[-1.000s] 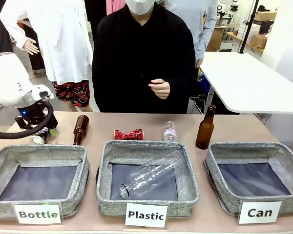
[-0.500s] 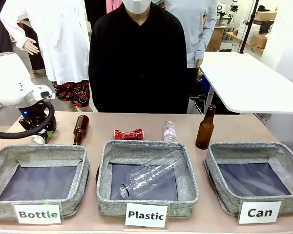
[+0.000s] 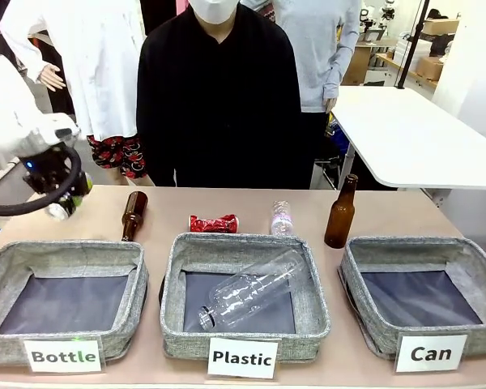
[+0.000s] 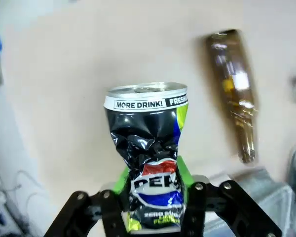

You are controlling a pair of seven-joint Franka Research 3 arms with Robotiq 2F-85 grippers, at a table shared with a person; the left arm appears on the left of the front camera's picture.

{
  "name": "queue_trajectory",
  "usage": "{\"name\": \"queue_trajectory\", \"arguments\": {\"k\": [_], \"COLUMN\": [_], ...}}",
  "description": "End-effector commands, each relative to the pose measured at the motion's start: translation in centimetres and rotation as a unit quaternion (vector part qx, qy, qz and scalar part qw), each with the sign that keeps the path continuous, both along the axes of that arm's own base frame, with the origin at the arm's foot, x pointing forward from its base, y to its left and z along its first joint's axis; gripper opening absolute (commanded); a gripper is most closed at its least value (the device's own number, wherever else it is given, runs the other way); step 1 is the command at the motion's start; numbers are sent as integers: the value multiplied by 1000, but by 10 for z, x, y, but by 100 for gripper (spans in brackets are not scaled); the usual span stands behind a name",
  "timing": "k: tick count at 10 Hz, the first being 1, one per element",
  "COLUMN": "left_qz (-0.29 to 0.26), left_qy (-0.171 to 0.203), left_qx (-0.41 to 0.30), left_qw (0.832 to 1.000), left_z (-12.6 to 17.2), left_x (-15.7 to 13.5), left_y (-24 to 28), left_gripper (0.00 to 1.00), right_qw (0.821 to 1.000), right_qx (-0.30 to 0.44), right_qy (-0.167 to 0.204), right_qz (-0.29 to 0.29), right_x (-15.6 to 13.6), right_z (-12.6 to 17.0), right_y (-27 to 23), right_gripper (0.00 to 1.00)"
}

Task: Sort the can waste into the basket.
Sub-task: Pick up the can waste from the table and place it in the right Fabric basket.

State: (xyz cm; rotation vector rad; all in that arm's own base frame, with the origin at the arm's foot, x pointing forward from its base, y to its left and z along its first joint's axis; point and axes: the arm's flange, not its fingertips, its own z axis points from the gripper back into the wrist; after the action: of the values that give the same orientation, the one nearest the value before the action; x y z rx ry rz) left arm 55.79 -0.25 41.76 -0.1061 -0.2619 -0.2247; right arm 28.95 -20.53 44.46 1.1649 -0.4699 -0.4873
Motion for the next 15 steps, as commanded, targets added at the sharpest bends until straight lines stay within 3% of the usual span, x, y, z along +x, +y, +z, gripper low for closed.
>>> {"name": "queue_trajectory", "arguments": {"k": [1, 3, 5, 6, 7, 8, 10, 11, 12, 13, 14, 15], "left_qz": [-160, -334, -471, -462, -384, -444, -444, -440, -472, -508, -571, -611], "left_qy": [-34, -6, 30, -4, -8, 19, 19, 18, -31, -109, -172, -197], "left_qx": [-63, -66, -43, -40, -57, -69, -69, -62, -44, -36, -51, -52], "left_qw": [985, 940, 881, 886, 922, 893, 893, 896, 880, 854, 801, 765], "left_z": [68, 84, 72, 71, 72, 74, 74, 70, 87, 114, 130, 130], "left_x": [-96, -166, -205, -210, -191, -221, -221, -217, -235, -249, -257, -258], "left_y": [3, -1, -2, -3, 3, -13, -13, -8, -67, -142, -208, -275], "left_gripper": [0, 0, 0, 0, 0, 0, 0, 39, 39, 39, 39, 39], "right_qw": [1000, 1000, 1000, 1000, 1000, 1000, 1000, 1000, 1000, 998, 996, 991], "right_qx": [2, 2, 2, 2, 2, 2, 2, 2, 0, 2, -55, -99], "right_qy": [-20, -20, -20, -20, -20, -20, -20, -20, 0, -50, -37, -9], "right_qz": [0, 0, 0, 0, 0, 0, 0, 0, 0, -36, -59, -86], "right_x": [2, 2, 2, 2, 2, 2, 2, 2, 0, -18, -37, -56], "right_z": [0, 0, 0, 0, 0, 0, 0, 0, 0, 47, 71, 83], "right_y": [-1, -1, -1, -1, -1, -1, -1, -1, 0, -33, -61, -93], "right_gripper": [100, 100, 100, 100, 100, 100, 100, 100, 100, 100, 100, 100]}}
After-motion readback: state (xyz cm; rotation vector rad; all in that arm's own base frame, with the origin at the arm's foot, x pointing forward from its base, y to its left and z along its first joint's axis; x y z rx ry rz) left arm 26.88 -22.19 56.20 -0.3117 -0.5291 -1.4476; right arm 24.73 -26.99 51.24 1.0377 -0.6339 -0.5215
